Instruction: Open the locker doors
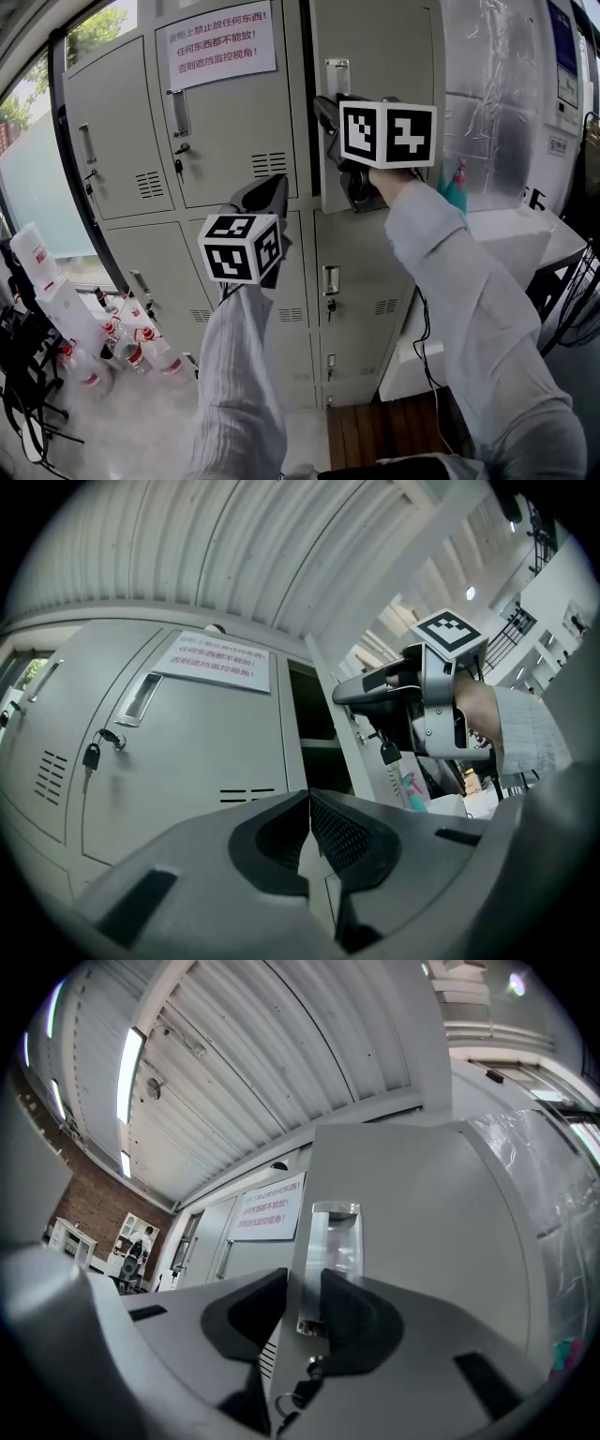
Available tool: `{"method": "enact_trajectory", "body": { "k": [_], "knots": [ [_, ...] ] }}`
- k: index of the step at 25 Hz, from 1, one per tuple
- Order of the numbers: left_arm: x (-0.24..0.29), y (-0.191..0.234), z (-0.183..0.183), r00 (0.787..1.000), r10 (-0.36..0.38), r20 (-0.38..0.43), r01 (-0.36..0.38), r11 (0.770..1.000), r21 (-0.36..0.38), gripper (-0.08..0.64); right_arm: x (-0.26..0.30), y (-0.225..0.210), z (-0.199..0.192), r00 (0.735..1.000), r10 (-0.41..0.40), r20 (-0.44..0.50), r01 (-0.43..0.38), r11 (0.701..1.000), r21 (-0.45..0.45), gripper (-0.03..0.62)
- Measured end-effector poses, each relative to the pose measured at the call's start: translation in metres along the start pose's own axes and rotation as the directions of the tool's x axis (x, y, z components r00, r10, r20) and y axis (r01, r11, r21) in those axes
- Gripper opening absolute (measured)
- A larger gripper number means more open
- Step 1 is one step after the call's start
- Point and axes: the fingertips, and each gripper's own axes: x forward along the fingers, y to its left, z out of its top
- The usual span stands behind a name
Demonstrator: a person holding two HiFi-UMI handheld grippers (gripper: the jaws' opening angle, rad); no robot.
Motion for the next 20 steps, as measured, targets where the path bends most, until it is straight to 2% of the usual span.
{"method": "enact_trajectory", "body": {
  "k": [8,12,20],
  "knots": [
    [-0.008,-0.045,0.006,1.0,-0.017,-0.009,0.017,1.0,-0.013,0.009,-0.046,0.002,0.014,0.998,0.059,0.015,-0.059,0.998,-0.005,0.118],
    [-0.021,-0.064,0.004,1.0,-0.006,-0.031,0.005,0.999,-0.05,0.009,-0.068,0.001,0.02,0.994,0.105,0.034,-0.104,0.994,-0.012,0.124],
    [-0.048,-0.102,0.006,0.998,0.007,-0.063,-0.009,0.999,-0.032,0.009,-0.109,-0.008,0.032,0.976,0.196,0.093,-0.196,0.981,-0.012,0.132]
  ]
}}
